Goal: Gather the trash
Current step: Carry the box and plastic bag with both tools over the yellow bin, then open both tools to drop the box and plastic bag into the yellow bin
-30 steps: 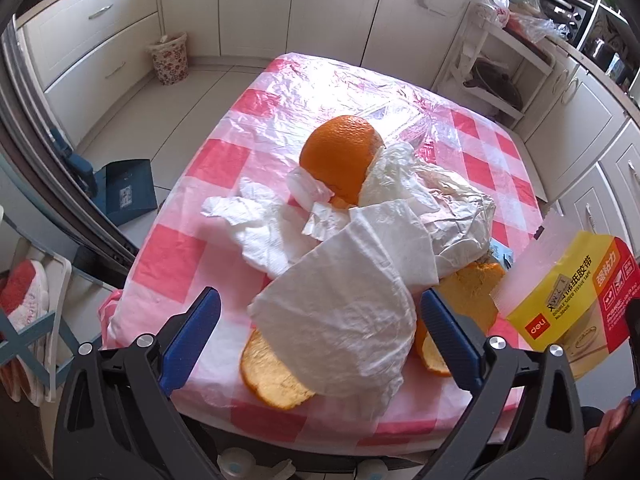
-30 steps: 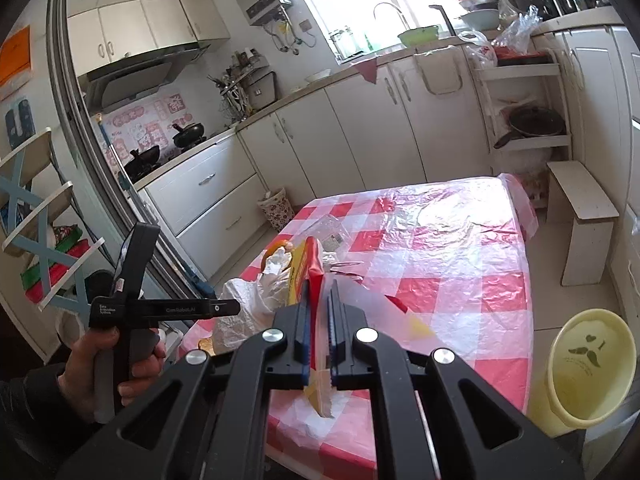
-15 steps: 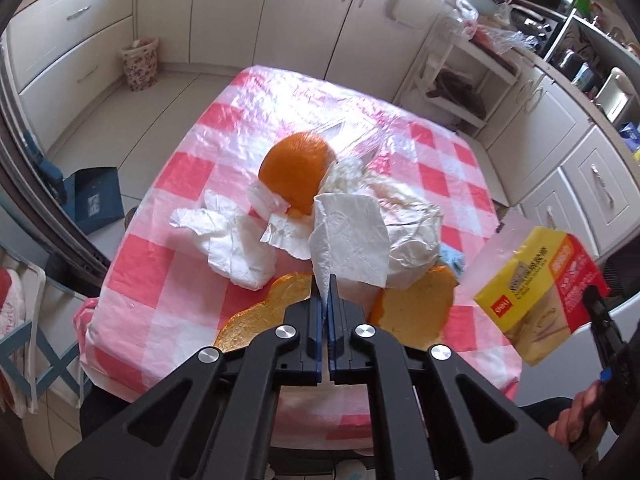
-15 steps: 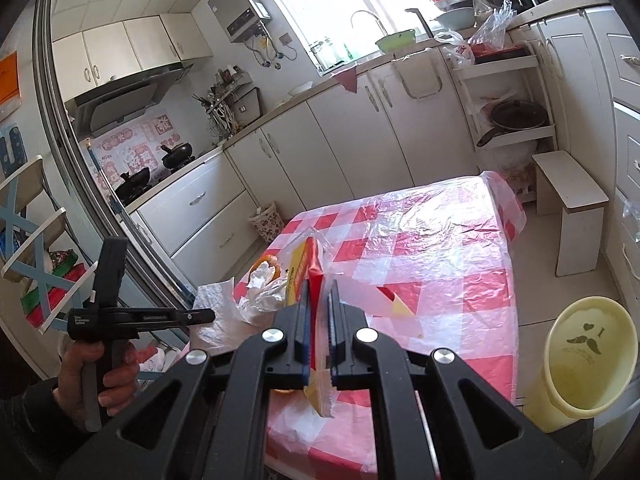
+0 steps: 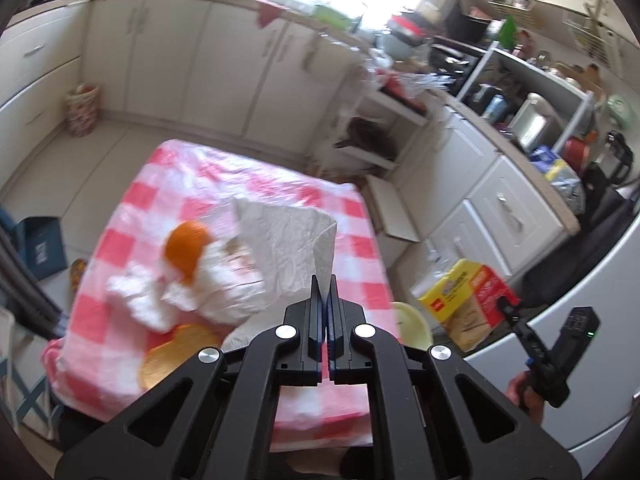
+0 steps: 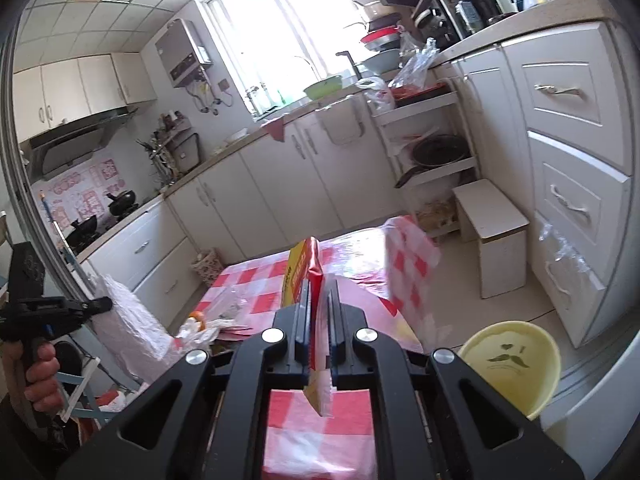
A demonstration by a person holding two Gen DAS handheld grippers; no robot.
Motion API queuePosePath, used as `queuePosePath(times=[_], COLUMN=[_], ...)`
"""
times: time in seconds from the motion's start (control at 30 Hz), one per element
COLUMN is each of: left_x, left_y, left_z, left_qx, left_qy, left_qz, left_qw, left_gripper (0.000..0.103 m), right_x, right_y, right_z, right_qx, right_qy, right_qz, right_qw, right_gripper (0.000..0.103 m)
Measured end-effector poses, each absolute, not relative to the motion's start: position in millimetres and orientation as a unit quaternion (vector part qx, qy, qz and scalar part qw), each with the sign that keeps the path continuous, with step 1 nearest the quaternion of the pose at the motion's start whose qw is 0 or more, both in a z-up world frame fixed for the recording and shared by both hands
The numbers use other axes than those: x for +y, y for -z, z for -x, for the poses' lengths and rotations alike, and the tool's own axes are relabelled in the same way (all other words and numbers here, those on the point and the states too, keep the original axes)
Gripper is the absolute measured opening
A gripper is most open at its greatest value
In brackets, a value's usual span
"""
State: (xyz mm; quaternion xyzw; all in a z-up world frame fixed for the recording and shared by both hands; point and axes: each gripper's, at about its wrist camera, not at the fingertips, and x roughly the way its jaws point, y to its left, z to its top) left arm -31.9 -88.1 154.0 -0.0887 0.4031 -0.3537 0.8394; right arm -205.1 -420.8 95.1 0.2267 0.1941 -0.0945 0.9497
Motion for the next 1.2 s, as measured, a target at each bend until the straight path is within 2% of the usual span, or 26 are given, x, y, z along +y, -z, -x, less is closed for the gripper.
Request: queuePosePath(times=[0.23,0.5,0.57,0.63,0.67,0.77,0.83,0.97,1.07,1.1,1.17,1.2], left_x=[-181.8,-282.6,-304.1,-328.2,-342.0,-375.5,-399.0,-457.3,-497.5,-512.2,-531.2,-534.3], left_y=[-161.6,-152.3,-141.7,-126.5,-116.7,-84.6,-61.5,-10.0,26.1,41.5,67.3,74.7], left_z=[50.2,60.6,60.5,61.1,62.2,64.3,65.9,71.9,75.6,77.1,77.3,76.8], left_qx=[0.405,0.407,0.414,0.426,0.433,0.456,0.472,0.507,0.534,0.544,0.567,0.576], left_qy=[0.432,0.486,0.490,0.492,0.492,0.488,0.483,0.467,0.450,0.441,0.421,0.412], left_qz=[0.080,0.068,0.065,0.060,0.055,0.041,0.032,0.012,-0.009,-0.025,-0.046,-0.050], left_qw=[0.802,0.770,0.765,0.757,0.754,0.743,0.737,0.724,0.715,0.713,0.706,0.704], left_gripper=[0.002,0.002,0.002,0.002,0.002,0.002,0.002,0.002,0.003,0.006,0.021,0.034], right_x=[-501.7,-571.3,-582.9,-591.6,-595.3,-606.5,-610.9,-598.5,-580.1,-576.5,-575.4,-576.3], right_y=[-61.2,39.5,61.1,75.8,78.7,64.0,39.5,-21.5,-45.4,-48.6,-49.4,-48.5], right_z=[200.5,155.1,149.8,147.1,149.3,166.0,178.2,217.5,227.1,226.8,226.7,229.1], right_qx=[0.295,0.445,0.468,0.489,0.489,0.453,0.402,0.255,0.200,0.193,0.192,0.192], right_qy=[0.190,0.231,0.223,0.229,0.231,0.252,0.275,0.301,0.309,0.307,0.308,0.307], right_qz=[-0.220,-0.253,-0.272,-0.280,-0.291,-0.325,-0.345,-0.370,-0.345,-0.337,-0.333,-0.337], right_qw=[0.910,0.828,0.811,0.793,0.789,0.791,0.803,0.841,0.863,0.869,0.870,0.869], right_gripper=[0.008,0.009,0.013,0.033,0.038,0.040,0.048,0.055,0.058,0.058,0.058,0.058])
